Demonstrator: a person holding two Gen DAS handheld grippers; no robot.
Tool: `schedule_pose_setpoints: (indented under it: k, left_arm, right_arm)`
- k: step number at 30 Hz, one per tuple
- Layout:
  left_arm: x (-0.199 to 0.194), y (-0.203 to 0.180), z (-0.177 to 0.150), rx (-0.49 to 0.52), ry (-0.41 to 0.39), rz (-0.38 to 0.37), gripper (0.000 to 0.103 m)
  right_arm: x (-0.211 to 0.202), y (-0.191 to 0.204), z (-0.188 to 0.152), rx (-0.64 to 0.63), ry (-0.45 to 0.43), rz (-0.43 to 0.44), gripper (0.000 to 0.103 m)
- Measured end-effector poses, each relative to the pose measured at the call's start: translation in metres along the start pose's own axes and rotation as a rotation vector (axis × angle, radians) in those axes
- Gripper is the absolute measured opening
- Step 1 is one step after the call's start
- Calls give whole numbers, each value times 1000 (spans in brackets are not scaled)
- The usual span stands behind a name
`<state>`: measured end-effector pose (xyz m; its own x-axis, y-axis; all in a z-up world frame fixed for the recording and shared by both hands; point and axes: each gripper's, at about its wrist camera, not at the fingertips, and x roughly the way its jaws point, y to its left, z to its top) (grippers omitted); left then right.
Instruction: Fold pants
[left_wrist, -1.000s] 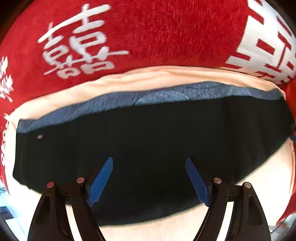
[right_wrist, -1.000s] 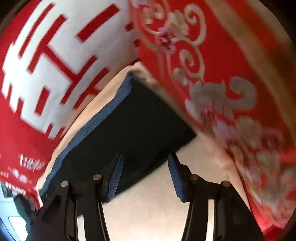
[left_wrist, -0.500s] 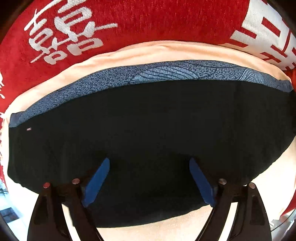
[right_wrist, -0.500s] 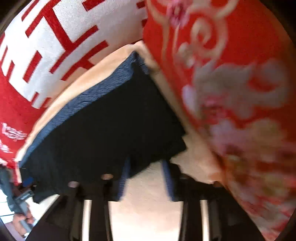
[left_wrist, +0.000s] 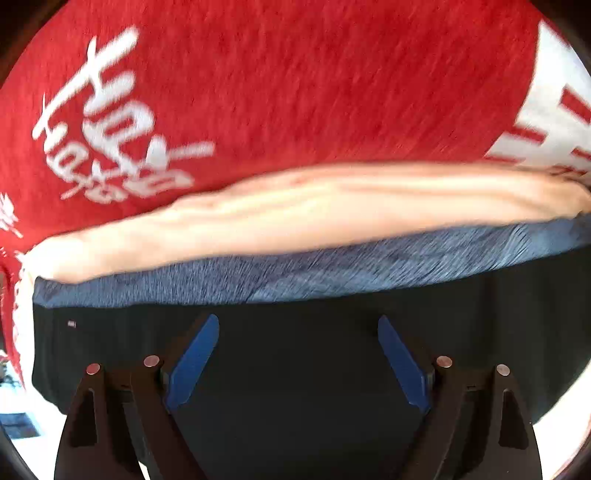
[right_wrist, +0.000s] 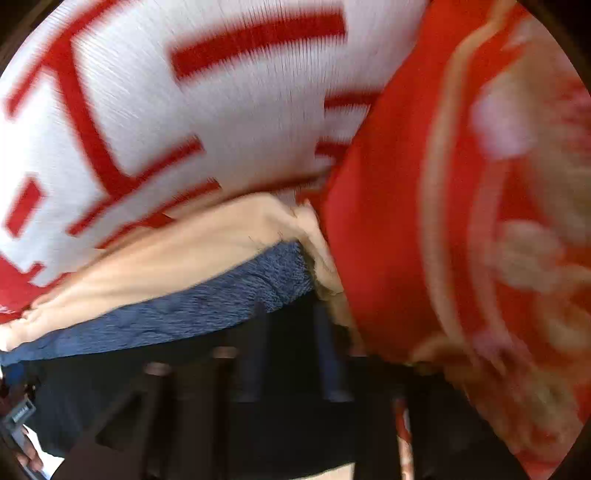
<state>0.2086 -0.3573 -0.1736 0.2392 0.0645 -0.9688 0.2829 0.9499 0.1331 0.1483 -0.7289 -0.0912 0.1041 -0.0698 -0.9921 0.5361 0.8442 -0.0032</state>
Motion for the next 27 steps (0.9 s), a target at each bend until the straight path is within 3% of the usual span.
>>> schedule_pose_setpoints:
  k: [3,5,6,8,9,10,12,16,19,24,27]
  left_arm:
    - [4,9,-19,-75,1,-41,90]
    - [11,22,-24,-128,18,-54,102]
    - [11,28,-29,-147,34,-58,102]
    - [8,34,-33,-150,62,-39,101]
    - [4,33,-35,-126,67,-13,101]
    - [3,34,-29,-109,66,4,101]
    - [-5,34,-36,-79,63,18,101]
    - [-25,35,-58,-93,84,-10,101]
    - [-39,67,-104,-117,83,-33,101]
    - [-47,128,-141,-154,76,-39,101]
    - [-47,176,-154,-184,58,-26,101]
  right_arm:
    - [-8,8,9,-39,-30,110,1]
    - [3,18,12,-129,-26,1,0]
    - [13,18,12,-139,6,-12,0]
    - [2,23,11,-119,-24,-25,4]
    - [-6,27,7,-112,-24,-21,16]
    - [-15,29,0,-101,-20,0,42]
    - [-39,33,-24,-90,-20,85,74]
    - [-72,53,-79,-150,13,147,75]
    - [-79,68,-123,-119,98,215,75]
    - [-83,118,-172,-102,192,336,75]
    - [-82,168,-201,-109,241,476,75]
